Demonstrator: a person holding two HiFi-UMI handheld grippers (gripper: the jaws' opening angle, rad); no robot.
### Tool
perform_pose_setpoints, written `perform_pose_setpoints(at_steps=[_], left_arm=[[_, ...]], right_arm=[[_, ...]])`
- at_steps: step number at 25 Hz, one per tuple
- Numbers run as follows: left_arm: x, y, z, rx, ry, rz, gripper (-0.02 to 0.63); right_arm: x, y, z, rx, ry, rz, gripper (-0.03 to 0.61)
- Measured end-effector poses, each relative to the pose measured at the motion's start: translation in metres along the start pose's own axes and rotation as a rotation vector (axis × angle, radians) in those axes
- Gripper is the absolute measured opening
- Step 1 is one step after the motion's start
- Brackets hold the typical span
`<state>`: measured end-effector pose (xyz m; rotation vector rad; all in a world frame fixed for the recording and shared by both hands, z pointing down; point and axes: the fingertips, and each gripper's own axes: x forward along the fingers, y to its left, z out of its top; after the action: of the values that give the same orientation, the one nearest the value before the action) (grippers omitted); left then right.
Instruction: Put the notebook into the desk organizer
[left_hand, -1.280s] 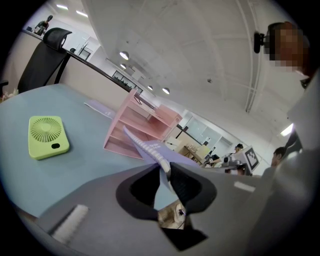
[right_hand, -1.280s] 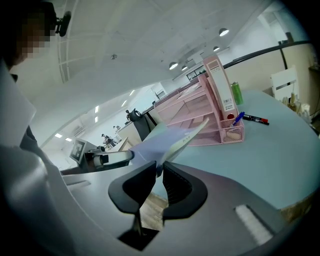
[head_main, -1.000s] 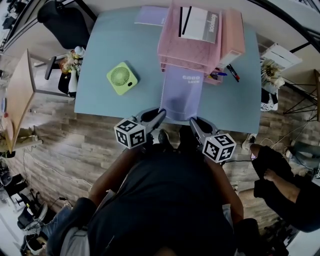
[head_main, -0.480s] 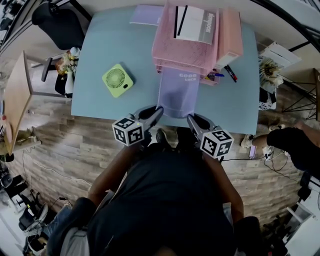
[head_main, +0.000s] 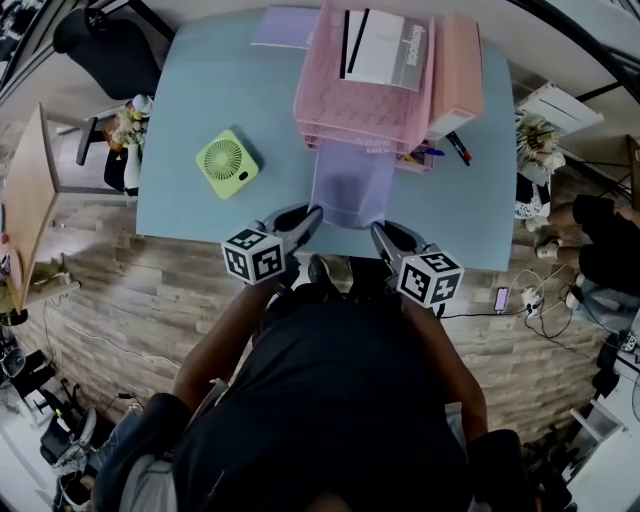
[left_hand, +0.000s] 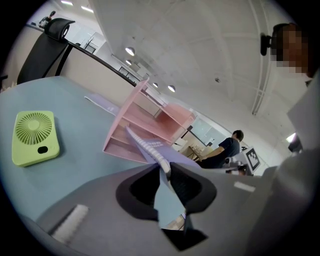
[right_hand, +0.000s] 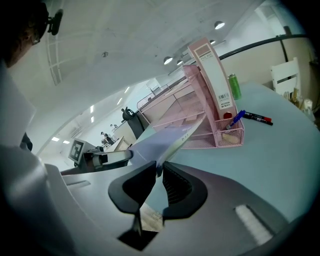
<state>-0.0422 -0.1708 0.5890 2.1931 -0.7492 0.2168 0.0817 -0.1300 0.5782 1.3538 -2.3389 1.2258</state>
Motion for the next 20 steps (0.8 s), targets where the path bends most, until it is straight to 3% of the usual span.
perform_pose_setpoints(at_steps=[20], left_arm=[[0.045,0.040,0.012,-0.048,0.021,0.043,0.127]], right_arm=[[0.041,-0.051,0.013,0.088,0.029,-0.038,0.040]])
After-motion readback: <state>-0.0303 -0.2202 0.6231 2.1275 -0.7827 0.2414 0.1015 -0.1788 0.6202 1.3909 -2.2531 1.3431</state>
